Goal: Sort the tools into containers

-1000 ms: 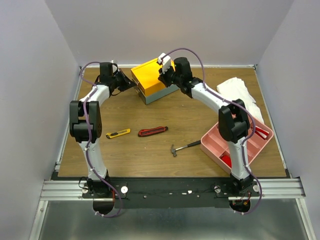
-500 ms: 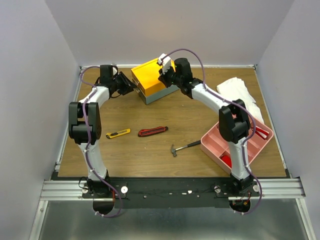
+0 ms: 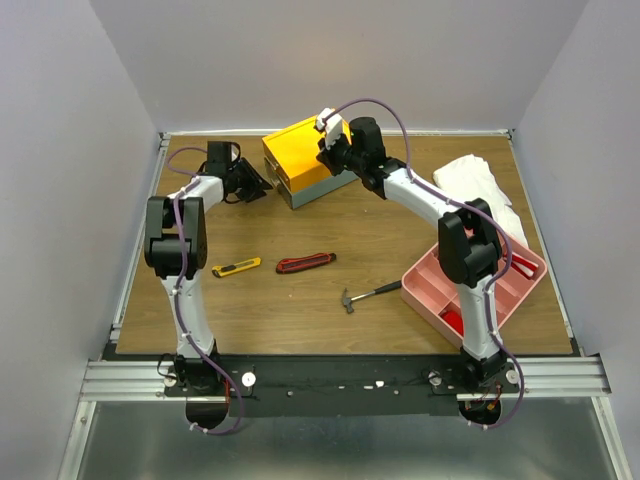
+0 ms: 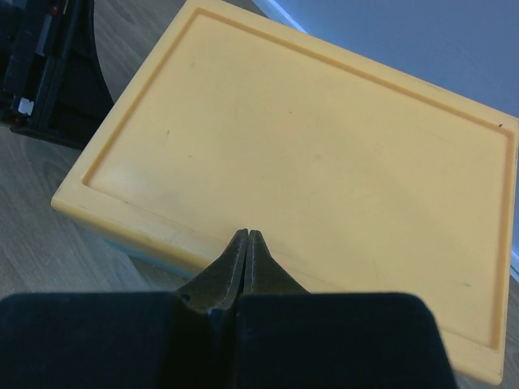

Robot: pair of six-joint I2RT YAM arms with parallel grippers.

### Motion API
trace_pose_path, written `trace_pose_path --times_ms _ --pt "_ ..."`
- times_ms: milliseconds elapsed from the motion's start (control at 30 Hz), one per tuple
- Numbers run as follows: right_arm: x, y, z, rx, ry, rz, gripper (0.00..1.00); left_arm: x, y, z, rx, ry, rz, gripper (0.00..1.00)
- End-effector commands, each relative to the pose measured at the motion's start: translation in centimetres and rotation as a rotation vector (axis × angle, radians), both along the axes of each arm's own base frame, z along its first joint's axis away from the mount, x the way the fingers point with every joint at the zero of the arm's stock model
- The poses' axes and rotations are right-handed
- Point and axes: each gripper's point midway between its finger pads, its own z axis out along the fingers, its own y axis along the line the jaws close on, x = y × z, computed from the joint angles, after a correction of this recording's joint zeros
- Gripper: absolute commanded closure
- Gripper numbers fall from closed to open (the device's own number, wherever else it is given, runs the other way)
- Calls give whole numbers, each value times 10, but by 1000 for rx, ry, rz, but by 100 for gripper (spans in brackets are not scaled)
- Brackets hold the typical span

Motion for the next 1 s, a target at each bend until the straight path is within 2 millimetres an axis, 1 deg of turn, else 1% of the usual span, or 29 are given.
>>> trace_pose_path --times_ms 0,100,200,333,367,400,533,700,900,967 --pt "-31 -17 -66 -126 199 4 95 14 -1 -4 2 0 32 59" --pt "-30 -16 -66 -128 199 6 95 22 -10 0 1 -24 21 59" --pt "-30 -15 -66 -126 199 7 95 21 -16 5 4 -31 9 59" --pt "-30 -15 -66 -125 201 5 95 9 -14 9 19 -5 14 58" --pt "-29 -15 -66 -124 201 3 95 3 -13 7 23 15 13 57" --pt "-30 -15 -67 -125 204 4 95 -1 -11 10 25 20 18 57" --pt "-29 -14 -67 -122 204 5 95 -7 -12 11 10 20 21 56" --pt "-27 -14 -67 -122 200 4 95 2 -13 19 14 -16 18 56" --pt "-28 -14 -69 -125 205 4 95 13 -14 13 23 -20 23 56" --pt "-27 -14 -69 -126 205 3 95 13 -15 13 17 -20 21 56"
